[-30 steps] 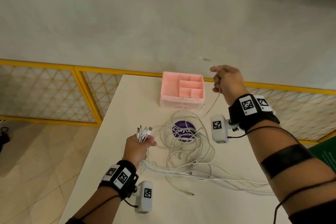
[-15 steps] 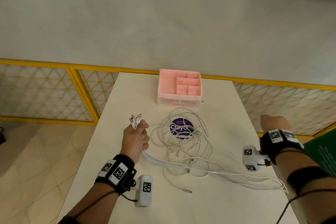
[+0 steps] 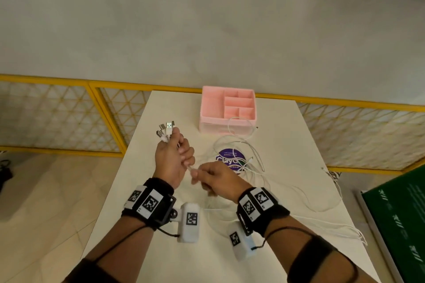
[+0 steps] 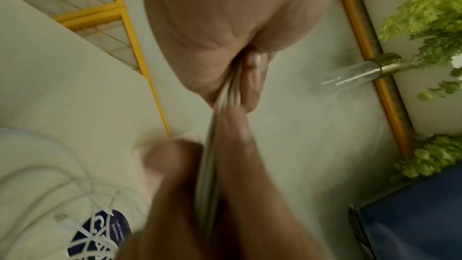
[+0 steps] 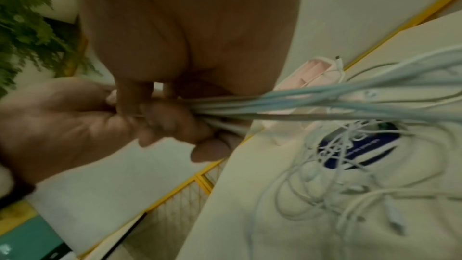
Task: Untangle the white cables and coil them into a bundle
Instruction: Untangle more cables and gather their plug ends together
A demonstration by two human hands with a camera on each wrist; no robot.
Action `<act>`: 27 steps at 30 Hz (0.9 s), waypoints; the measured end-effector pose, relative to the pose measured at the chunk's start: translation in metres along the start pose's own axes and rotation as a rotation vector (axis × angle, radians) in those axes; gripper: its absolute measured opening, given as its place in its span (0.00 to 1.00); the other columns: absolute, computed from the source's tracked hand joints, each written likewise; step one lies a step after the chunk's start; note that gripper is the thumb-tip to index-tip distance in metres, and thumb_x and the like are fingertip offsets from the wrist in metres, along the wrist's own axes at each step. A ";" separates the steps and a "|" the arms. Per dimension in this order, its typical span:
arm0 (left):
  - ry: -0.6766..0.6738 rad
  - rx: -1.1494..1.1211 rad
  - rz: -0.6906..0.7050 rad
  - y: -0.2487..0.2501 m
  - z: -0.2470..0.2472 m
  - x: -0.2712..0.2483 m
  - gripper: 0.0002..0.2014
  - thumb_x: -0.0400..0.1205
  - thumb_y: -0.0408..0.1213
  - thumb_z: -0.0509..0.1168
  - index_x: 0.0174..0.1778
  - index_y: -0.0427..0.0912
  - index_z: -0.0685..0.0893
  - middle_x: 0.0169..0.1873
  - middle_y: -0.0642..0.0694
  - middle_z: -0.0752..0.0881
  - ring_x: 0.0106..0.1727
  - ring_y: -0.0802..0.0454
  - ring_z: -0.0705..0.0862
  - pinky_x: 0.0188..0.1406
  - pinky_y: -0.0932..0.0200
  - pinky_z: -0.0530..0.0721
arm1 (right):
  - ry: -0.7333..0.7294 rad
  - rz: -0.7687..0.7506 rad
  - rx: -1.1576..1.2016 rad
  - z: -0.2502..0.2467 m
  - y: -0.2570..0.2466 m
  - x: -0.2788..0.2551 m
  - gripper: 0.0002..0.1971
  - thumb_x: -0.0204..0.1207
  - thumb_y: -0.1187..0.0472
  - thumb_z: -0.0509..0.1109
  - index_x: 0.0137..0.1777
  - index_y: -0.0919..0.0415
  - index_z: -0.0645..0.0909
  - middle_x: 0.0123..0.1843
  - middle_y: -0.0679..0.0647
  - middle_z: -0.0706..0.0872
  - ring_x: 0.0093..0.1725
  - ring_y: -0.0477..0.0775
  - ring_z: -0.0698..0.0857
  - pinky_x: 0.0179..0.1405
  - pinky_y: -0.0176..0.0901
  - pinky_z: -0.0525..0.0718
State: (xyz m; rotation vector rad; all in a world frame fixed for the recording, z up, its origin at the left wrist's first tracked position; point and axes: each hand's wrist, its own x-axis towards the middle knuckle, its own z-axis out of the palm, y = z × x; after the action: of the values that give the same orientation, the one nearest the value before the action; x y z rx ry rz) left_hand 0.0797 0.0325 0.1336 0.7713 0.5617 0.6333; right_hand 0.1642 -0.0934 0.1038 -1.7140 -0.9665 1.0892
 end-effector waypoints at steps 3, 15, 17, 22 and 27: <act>0.048 -0.074 -0.044 0.003 -0.020 0.003 0.19 0.91 0.46 0.56 0.34 0.45 0.72 0.22 0.51 0.65 0.22 0.55 0.65 0.23 0.60 0.71 | 0.042 0.040 -0.045 -0.017 0.026 -0.006 0.19 0.81 0.43 0.70 0.33 0.53 0.83 0.24 0.48 0.74 0.26 0.49 0.72 0.29 0.42 0.76; 0.118 -0.009 -0.100 -0.007 -0.033 0.013 0.18 0.81 0.60 0.68 0.43 0.48 0.78 0.23 0.53 0.65 0.19 0.56 0.62 0.20 0.62 0.64 | 0.148 -0.002 -0.448 -0.020 0.079 -0.041 0.19 0.85 0.42 0.61 0.41 0.56 0.76 0.29 0.45 0.76 0.30 0.42 0.74 0.37 0.44 0.74; 0.105 -0.072 -0.126 -0.003 -0.033 0.014 0.26 0.77 0.70 0.64 0.33 0.48 0.77 0.20 0.53 0.67 0.18 0.56 0.62 0.20 0.62 0.62 | 0.138 0.003 -0.488 -0.016 0.085 -0.046 0.18 0.86 0.41 0.58 0.42 0.54 0.74 0.32 0.45 0.78 0.33 0.45 0.77 0.40 0.48 0.77; 0.148 -0.204 -0.207 -0.006 -0.033 0.010 0.22 0.81 0.53 0.59 0.24 0.45 0.71 0.19 0.50 0.64 0.17 0.54 0.61 0.20 0.63 0.61 | 0.122 0.052 -0.601 -0.013 0.099 -0.060 0.28 0.80 0.29 0.44 0.45 0.53 0.71 0.40 0.53 0.85 0.42 0.58 0.84 0.47 0.57 0.82; 0.142 -0.211 -0.206 -0.015 -0.030 0.004 0.14 0.76 0.42 0.57 0.25 0.44 0.69 0.22 0.50 0.63 0.19 0.53 0.60 0.20 0.64 0.62 | 0.068 0.067 -0.562 -0.005 0.080 -0.058 0.19 0.82 0.33 0.54 0.47 0.48 0.72 0.38 0.46 0.80 0.42 0.54 0.81 0.45 0.50 0.78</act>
State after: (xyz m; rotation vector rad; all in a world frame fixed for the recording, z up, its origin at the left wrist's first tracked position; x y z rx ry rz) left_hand 0.0674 0.0410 0.1035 0.4654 0.6822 0.5487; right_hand 0.1628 -0.1733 0.0459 -2.2285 -1.2602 0.8372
